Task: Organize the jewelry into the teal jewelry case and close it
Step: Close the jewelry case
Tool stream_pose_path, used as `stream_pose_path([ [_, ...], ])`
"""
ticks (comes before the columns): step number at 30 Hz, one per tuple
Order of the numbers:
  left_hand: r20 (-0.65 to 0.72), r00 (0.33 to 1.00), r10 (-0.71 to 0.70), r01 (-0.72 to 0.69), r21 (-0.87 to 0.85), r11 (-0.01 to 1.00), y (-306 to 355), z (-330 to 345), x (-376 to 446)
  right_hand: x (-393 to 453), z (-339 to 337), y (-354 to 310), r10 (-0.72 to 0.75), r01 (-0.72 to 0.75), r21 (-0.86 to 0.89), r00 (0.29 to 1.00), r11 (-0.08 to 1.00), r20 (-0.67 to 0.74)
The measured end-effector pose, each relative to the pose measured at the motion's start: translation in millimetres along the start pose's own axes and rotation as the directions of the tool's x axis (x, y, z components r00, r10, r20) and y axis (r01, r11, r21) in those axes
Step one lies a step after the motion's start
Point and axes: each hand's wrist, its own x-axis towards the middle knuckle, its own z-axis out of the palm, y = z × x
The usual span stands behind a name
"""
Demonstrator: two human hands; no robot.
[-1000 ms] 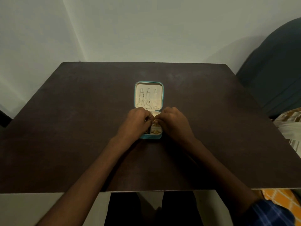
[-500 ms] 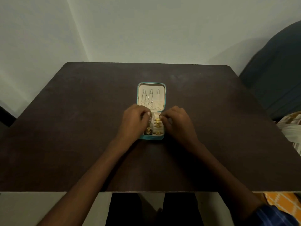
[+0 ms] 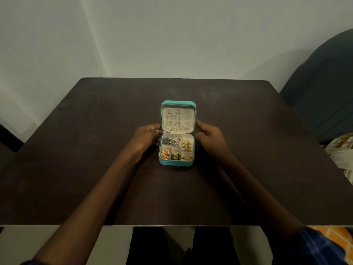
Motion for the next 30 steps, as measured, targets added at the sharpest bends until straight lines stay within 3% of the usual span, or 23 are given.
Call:
stream_pose_path([
  [7, 0.035, 0.997, 0.061, -0.06, -0.045, 0.997, -13.1, -10.2, -10.1, -21.9, -5.1, 9.8, -0.096, 0.092, 0.077, 0.995, 0.993, 0.042],
  [9, 0.059, 0.994, 0.089, -0.085, -0.061, 0.994, -19.4, -11.0, -12.1, -29.4, -5.6, 12.2, -0.104, 0.103, 0.015, 0.994, 0.995, 0.024],
  [13, 0.101, 0.97, 0.222, -0.235, 0.149, 0.96, -32.1, -14.0, -16.8, -40.6, -4.1, 21.1, -0.252, 0.254, -0.281, 0.967, 0.925, 0.045],
  [18, 0.014, 0.954, 0.3, -0.285, 0.355, 0.89, -34.9, -19.3, -1.5, -36.6, -5.9, 16.8, -0.294, 0.309, -0.372, 0.951, 0.875, 0.097],
  [22, 0.186, 0.949, 0.254, -0.314, 0.498, 0.808, -17.7, -16.5, 13.5, -28.5, -0.8, 8.3, -0.223, 0.337, -0.496, 0.935, 0.801, 0.275],
  [25, 0.289, 0.936, 0.198, -0.328, 0.523, 0.787, -9.4, -17.4, 21.0, -24.2, 1.7, 11.9, -0.215, 0.34, -0.52, 0.934, 0.783, 0.286],
  [30, 0.22, 0.964, 0.148, -0.259, 0.652, 0.713, -8.8, -23.4, 30.1, -23.3, 2.3, 16.1, -0.256, 0.339, -0.435, 0.936, 0.834, 0.24],
])
